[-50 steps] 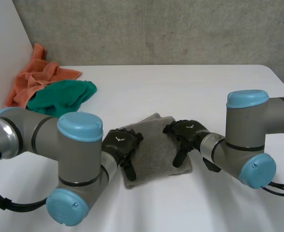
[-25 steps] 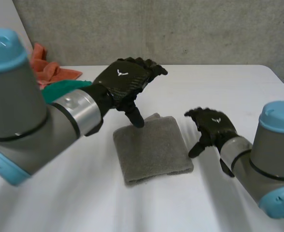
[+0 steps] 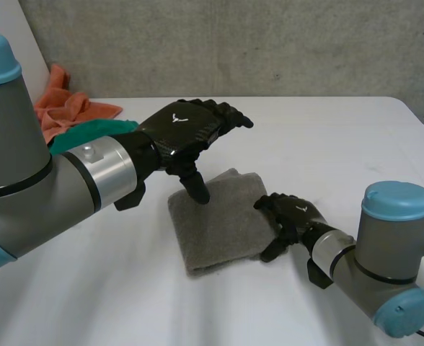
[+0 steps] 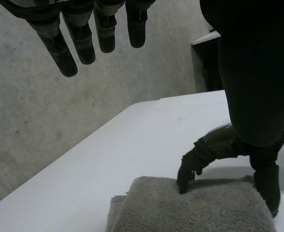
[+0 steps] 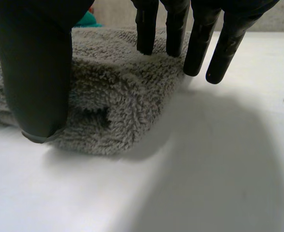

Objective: Fold the laundry.

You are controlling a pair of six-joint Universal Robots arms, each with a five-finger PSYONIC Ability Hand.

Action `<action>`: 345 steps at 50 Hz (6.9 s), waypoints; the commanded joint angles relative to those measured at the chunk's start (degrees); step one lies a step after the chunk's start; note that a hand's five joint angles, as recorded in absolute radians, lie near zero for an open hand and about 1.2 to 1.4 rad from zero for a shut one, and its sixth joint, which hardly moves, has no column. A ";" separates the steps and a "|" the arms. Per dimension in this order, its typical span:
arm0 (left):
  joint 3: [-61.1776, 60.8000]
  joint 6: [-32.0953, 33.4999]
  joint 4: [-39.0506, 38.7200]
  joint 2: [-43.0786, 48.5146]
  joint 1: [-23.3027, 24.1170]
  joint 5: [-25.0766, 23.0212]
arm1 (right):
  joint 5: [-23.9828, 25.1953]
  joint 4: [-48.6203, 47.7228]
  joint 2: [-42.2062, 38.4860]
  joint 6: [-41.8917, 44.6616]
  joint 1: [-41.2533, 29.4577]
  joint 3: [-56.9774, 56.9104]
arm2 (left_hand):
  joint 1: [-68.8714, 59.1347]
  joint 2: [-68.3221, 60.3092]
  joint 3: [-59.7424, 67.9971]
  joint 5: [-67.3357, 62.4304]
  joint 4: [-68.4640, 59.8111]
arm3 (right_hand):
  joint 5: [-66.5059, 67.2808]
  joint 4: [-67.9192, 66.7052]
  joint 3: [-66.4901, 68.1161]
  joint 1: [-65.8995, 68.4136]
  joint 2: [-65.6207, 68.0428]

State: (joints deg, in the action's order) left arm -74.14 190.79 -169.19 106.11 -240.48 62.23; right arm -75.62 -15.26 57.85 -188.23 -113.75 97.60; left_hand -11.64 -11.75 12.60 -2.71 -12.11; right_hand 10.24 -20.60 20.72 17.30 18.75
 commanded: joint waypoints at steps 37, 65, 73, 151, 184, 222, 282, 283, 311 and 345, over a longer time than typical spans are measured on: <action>-1.45 -0.16 -0.18 0.41 -0.87 -0.01 | -0.67 12.44 -24.27 2.51 20.05 -50.12 | -0.09 0.02 -0.87 0.99 0.38 | 59.76 -59.40 59.28 62.70 61.25; -1.18 -0.51 -1.32 3.14 -0.17 2.10 | -14.09 23.79 -48.71 18.05 35.53 -94.18 | -0.42 -0.31 -0.54 0.65 0.05 | 59.76 -59.40 59.28 62.70 61.25; -1.18 -0.60 -1.23 3.31 -0.17 2.45 | -18.69 23.44 -48.97 26.60 34.21 -92.60 | -0.42 -0.31 -0.54 0.65 0.05 | 45.00 -44.64 44.52 47.94 46.49; 15.95 24.72 -10.99 36.70 -35.41 1.22 | -0.05 3.66 10.26 44.53 -2.26 -0.93 | -11.46 -11.35 10.50 -10.38 -10.99 | -10.24 10.60 -10.72 -7.30 -8.75; -16.74 -2.88 -19.08 5.16 10.82 8.87 | -8.05 1.64 16.77 42.77 6.00 0.66 | 0.93 1.04 -1.89 2.00 1.40 | -10.24 10.60 -10.72 -7.30 -8.75; -21.05 9.69 -15.29 4.98 -6.15 9.22 | -6.99 19.05 9.47 35.12 -1.12 -6.20 | -4.62 -4.51 3.66 -3.55 -4.15 | -10.24 10.60 -10.72 -7.30 -8.75; -15.51 22.61 -10.73 -24.54 3.35 21.96 | 27.72 56.46 -24.69 44.44 6.28 -62.95 | -68.36 -68.25 67.40 -67.29 -67.89 | -10.24 10.60 -10.72 -7.30 -8.75; -15.51 22.61 -10.73 -24.72 3.35 21.96 | 27.72 57.44 -25.93 44.44 5.13 -64.02 | -68.36 -68.25 67.40 -67.29 -67.89 | -10.24 10.60 -10.72 -7.30 -8.75; -1.02 22.69 -20.21 -13.39 -0.69 22.05 | 14.91 44.90 -29.56 19.84 -0.42 -94.51 | -68.36 -68.25 67.40 -67.29 -67.89 | 59.76 -59.40 59.28 62.70 61.25; -20.25 22.43 -33.93 1.29 -3.95 22.05 | 3.11 28.09 9.74 41.18 2.83 -12.01 | -68.36 -68.25 67.40 -67.29 -67.89 | 59.76 -59.40 59.28 62.70 61.25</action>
State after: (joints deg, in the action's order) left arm -86.56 213.22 -203.46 103.15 -245.07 84.23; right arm -71.78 14.17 69.26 -152.12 -110.04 70.45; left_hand -65.76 -68.54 68.35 -55.82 -68.88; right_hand 56.73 -68.03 67.63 56.27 67.12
